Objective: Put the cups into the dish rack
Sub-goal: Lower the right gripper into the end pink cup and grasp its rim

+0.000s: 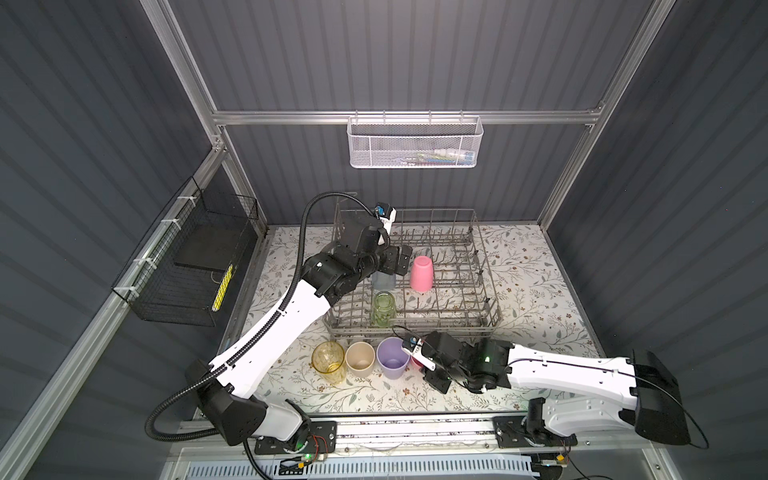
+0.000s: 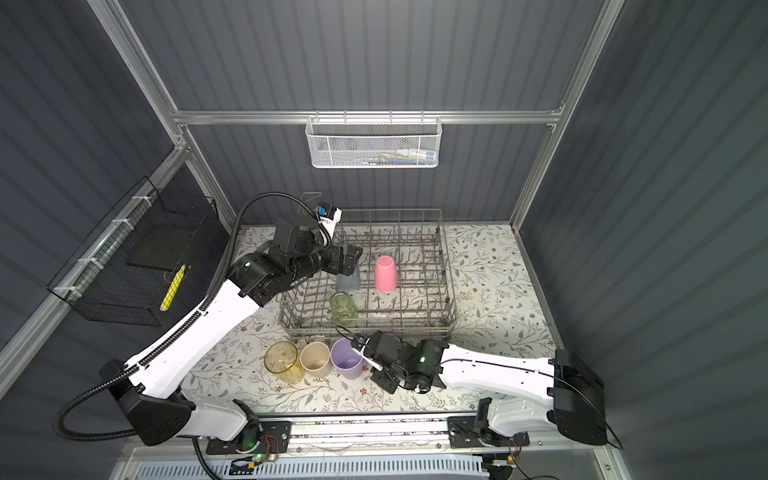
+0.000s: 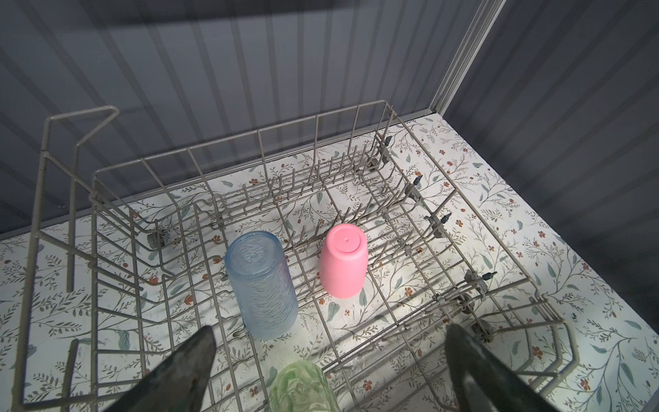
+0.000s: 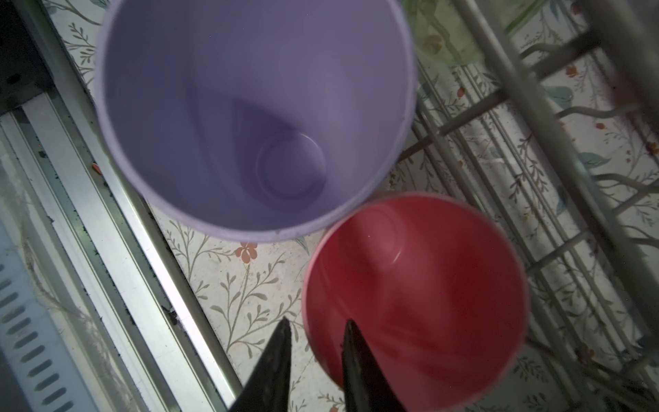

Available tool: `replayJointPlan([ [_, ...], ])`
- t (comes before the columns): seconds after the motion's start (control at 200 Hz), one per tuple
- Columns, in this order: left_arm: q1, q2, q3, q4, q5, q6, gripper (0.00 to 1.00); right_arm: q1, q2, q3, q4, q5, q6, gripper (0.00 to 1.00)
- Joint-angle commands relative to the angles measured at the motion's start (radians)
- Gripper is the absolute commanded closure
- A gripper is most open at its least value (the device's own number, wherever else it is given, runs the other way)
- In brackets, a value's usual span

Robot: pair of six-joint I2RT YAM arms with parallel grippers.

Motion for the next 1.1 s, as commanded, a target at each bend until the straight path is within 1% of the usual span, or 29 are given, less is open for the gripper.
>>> replayJointPlan([
  [0.0, -0.002, 0.016, 0.019, -0.002, 0.009, 0.014, 0.0, 0.009, -0.003, 0.046, -0.027, 0.025, -0.016, 0.73],
  [0.155, -0.002, 0.016, 0.02, -0.011, 0.01, 0.017, 0.0, 0.01, -0.026, 0.048, -0.013, 0.033, -0.028, 0.72],
  [0.28, -0.002, 0.004, 0.013, -0.008, 0.009, 0.023, 0.0, 0.011, 0.009, 0.071, -0.039, 0.02, -0.042, 0.72],
  [0.42, -0.002, -0.002, 0.001, 0.002, 0.007, 0.026, 0.0, 0.01, 0.028, 0.076, -0.039, 0.039, -0.055, 0.72],
  [0.73, -0.002, 0.01, -0.015, 0.019, 0.016, 0.04, 0.0, 0.005, 0.079, 0.092, -0.051, 0.036, -0.072, 0.72],
  [0.846, -0.002, 0.031, 0.0, 0.013, 0.025, 0.045, 0.0, 0.002, 0.088, 0.092, -0.047, 0.016, -0.072, 0.74],
  [1.096, -0.003, 0.045, 0.014, 0.022, 0.029, 0.06, 0.0, -0.009, 0.106, 0.098, -0.057, -0.011, -0.076, 0.83],
])
